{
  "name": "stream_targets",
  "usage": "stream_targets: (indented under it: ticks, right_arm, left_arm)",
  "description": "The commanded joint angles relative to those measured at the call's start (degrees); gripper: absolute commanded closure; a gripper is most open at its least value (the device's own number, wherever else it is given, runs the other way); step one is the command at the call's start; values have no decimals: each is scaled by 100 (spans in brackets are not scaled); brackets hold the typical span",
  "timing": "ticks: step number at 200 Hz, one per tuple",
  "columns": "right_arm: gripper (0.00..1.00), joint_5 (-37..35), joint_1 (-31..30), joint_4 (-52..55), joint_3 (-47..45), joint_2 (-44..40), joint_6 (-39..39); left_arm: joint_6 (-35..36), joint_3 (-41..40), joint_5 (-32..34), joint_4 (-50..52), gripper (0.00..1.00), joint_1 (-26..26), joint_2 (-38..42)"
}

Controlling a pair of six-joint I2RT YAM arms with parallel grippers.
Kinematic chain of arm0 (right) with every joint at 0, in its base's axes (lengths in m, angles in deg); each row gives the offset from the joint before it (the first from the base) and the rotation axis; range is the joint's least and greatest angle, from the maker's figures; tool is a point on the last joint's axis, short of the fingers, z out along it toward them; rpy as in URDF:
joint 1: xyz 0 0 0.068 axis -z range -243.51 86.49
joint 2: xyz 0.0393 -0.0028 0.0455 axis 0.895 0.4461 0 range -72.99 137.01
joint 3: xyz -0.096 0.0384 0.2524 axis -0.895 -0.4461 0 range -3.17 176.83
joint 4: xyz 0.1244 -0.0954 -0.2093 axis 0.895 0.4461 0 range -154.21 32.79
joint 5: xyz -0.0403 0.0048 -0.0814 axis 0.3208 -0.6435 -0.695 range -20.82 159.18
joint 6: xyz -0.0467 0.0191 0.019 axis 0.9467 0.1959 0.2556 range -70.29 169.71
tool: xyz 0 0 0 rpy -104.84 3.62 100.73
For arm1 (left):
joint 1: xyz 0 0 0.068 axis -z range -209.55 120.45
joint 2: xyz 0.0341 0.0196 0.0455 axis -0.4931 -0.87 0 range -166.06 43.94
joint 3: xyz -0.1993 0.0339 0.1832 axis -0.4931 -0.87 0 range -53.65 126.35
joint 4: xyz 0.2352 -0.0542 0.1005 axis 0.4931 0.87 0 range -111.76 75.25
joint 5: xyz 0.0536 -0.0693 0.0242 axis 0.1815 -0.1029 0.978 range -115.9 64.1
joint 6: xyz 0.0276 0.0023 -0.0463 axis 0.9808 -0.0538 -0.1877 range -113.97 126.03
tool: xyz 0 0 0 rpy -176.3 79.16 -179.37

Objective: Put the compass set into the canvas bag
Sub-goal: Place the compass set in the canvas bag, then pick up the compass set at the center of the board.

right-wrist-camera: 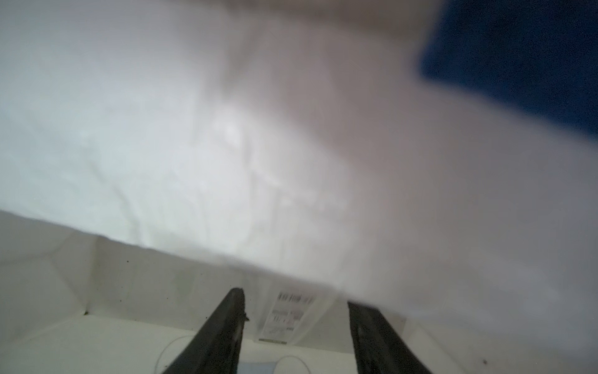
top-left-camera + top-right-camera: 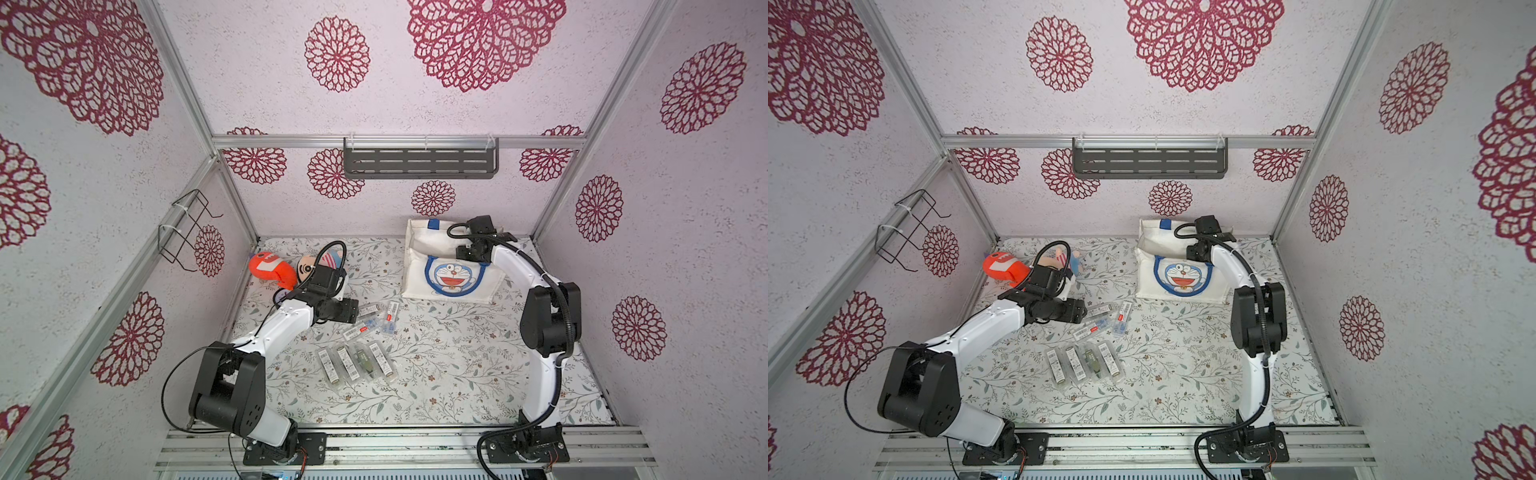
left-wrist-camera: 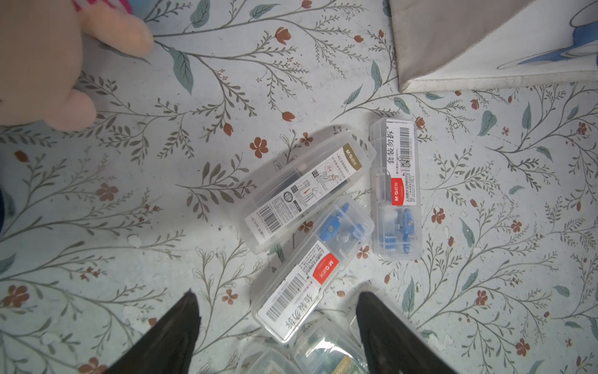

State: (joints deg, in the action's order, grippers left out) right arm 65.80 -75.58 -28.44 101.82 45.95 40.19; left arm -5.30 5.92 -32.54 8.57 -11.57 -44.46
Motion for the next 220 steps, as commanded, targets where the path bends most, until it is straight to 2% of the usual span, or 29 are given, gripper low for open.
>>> stream_targets:
  ticks: [1,24,77,128,179,214,220]
  right_arm:
    - [41,32,-1,-77,-46,-733,-15]
    - [34,209,-2,-242,-239,-1194,-76]
    - [31,392,-4,-701,-999,-2507,-173]
    - [30,1049,-84,-1267,-2096,-3667,-331]
    - [28,1146,-102,-1270,-2550,-4122,-293]
    - [28,1198,-111,-1305,-2673,-4210,-299]
    - [28,1226,-111,-1308,-2675,-4211,-303]
  left_arm:
    - [732,279,-303,230,19,-9,-256]
    - [1226,497,-255,351,20,4,-391]
    - [2080,1180,471,1066,20,-7,-1075]
    - [2595,1472,334,921,20,99,-1530]
    - [2948,1939,747,1263,19,297,-2156]
    - [3045,2149,711,1402,19,402,-2357]
    - [3056,2191,728,1425,19,409,-2595]
